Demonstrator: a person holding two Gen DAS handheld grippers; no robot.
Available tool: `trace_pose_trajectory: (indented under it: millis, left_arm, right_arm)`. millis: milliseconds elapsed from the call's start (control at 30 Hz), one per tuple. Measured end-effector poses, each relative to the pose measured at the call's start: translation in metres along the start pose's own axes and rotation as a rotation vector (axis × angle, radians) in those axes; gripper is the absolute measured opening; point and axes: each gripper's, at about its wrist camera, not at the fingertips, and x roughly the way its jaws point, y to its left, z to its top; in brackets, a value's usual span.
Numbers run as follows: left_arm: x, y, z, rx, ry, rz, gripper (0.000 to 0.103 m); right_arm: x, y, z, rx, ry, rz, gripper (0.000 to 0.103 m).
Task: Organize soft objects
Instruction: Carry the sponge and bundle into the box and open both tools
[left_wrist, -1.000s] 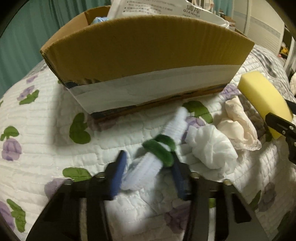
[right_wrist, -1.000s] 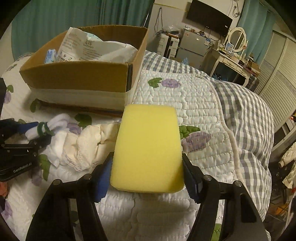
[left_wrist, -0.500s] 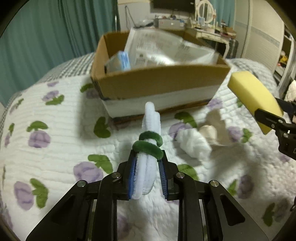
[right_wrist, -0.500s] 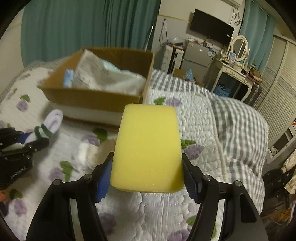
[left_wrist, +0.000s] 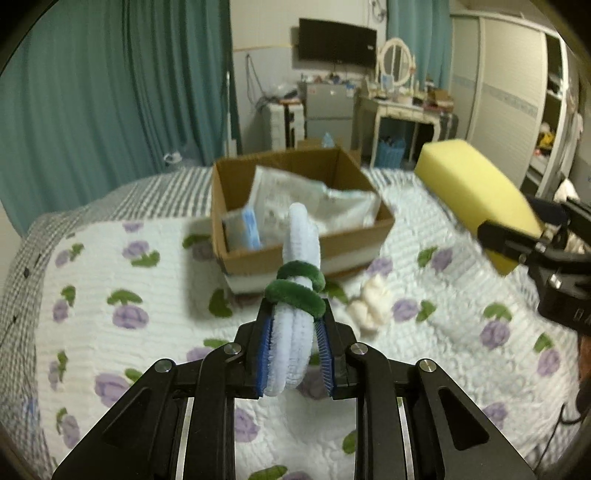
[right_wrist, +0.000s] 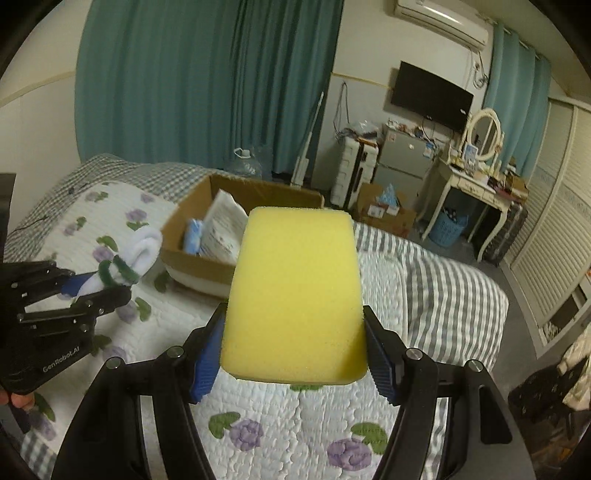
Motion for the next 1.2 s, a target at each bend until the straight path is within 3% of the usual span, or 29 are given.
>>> trace_pose_trajectory:
  millis: [167,467,633,867,967,1000,1033,1067,1133,1200]
  left_arm:
    - [0.01,0.011,0.038,-0.041,-0.019,-0.01,0.022]
    - [0.078,0.037,0.095,-0.071,-0.016,0.016,0.022]
    - [0.123,0.044,0.106,-0.064,0.009,0.035,0.022]
    - [0.155,0.051,0.105,-0.083,-0.008,0.055,0.023]
    - [0.155,0.046,0.107,-0.073,-0.007,0.041,0.027]
    - [0.153,0.044,0.107,-0.067,0.003,0.043,0.029]
    - [0.152,0.042,0.108,-0.065,0.009,0.048,0.039]
    - [0.149,0.04,0.109,-0.062,0.012,0.048,0.045]
    - [0.14,0.038,0.108,-0.055,0.005,0.055,0.061]
    - [0.129,0.034,0.107,-0.038,-0.011,0.066,0.066]
  right_arm:
    - [0.018,0.006,0.031,-0.021,0.004,0.032,0.067]
    - [0.116,0.0,0.084,0.03,0.048,0.1,0.067]
    - [0.176,-0.009,0.101,0.074,0.089,0.131,0.067]
    - [0.204,-0.011,0.101,0.083,0.102,0.162,0.07]
    - [0.203,-0.011,0.1,0.079,0.096,0.165,0.073]
    - [0.2,-0.012,0.101,0.082,0.087,0.158,0.082]
    - [0.194,-0.015,0.102,0.094,0.067,0.133,0.093]
    - [0.189,-0.016,0.103,0.106,0.052,0.131,0.095]
    - [0.173,-0.024,0.106,0.139,0.021,0.14,0.095]
    - [0.156,-0.031,0.109,0.147,0.004,0.141,0.095]
